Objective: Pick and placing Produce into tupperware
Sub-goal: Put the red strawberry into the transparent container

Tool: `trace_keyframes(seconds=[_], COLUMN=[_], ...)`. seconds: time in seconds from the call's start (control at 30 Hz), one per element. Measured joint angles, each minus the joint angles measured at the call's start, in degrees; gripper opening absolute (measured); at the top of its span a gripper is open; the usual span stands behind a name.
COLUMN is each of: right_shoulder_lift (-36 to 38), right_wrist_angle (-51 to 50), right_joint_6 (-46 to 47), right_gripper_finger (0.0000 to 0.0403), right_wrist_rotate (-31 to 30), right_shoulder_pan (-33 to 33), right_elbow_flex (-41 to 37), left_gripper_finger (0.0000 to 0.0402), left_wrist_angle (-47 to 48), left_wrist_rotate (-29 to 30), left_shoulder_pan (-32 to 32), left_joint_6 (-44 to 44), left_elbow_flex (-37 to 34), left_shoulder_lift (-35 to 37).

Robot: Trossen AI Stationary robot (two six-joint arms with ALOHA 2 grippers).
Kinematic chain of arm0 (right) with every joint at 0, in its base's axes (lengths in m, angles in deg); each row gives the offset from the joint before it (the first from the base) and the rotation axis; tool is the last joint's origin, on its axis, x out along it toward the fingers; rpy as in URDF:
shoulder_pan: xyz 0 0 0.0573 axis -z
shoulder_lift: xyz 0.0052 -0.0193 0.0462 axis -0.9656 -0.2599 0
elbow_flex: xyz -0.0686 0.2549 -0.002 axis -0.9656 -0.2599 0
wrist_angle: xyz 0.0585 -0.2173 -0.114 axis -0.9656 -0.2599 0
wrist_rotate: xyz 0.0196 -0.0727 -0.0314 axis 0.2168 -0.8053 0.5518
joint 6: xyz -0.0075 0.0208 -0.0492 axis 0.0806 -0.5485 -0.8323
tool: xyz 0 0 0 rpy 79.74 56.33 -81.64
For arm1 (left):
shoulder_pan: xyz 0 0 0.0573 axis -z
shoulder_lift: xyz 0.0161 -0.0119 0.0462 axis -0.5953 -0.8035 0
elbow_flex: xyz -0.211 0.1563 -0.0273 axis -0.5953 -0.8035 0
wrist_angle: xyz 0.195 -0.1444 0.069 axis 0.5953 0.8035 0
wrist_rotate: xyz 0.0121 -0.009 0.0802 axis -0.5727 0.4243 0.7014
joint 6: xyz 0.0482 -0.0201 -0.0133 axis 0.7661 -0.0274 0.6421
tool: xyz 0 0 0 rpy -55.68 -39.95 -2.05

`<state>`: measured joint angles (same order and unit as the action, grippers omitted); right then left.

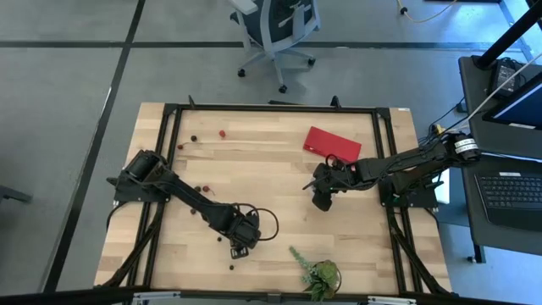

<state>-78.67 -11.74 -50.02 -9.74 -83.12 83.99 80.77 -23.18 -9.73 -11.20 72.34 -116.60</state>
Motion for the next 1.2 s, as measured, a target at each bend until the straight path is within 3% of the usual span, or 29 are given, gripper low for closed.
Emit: trace_keyframes(seconds=[0.13, 0.33, 0.47, 0.6, 0.83, 0.97, 1.2], right_shoulder_lift=[0.00, 0.00, 0.00, 0.00, 0.00, 0.00, 0.00], right_wrist_angle=[-1.02, -4.07, -1.03, 9.20, 23.71, 28.55, 31.34], right_joint_6=[1.59, 0.44, -3.03, -8.00, -14.60, -14.78, -15.02], right_gripper_finger=[0.0269, 0.0269, 0.0269, 0.0269, 0.0269, 0.0269, 0.0268], right_wrist_rotate=[0.52, 1.53, 1.53, 1.56, 1.59, 1.57, 1.55], right_shoulder_pan=[0.02, 0.00, 0.02, 0.00, 0.00, 0.04, 0.07], right_elbow_flex=[0.66, 5.52, 8.95, 9.97, 9.97, 9.97, 9.97], left_gripper_finger=[0.0134, 0.0139, 0.0135, 0.0139, 0.0138, 0.0141, 0.0138], left_wrist_angle=[0.54, 1.79, 2.61, 2.08, -6.07, -12.64, -20.37], left_wrist_rotate=[1.96, 11.85, 21.53, 33.19, 51.60, 54.05, 54.11], left_shoulder_pan=[-0.16, -1.01, -1.69, -2.32, -2.53, -3.37, -5.92], left_joint_6=[2.13, 7.32, 12.74, 20.97, 40.07, 49.45, 58.52], left_elbow_flex=[-0.23, -0.20, -0.22, -0.20, -0.20, -0.20, -0.15], left_shoulder_lift=[1.78, 7.75, 11.58, 14.34, 15.38, 15.38, 15.38])
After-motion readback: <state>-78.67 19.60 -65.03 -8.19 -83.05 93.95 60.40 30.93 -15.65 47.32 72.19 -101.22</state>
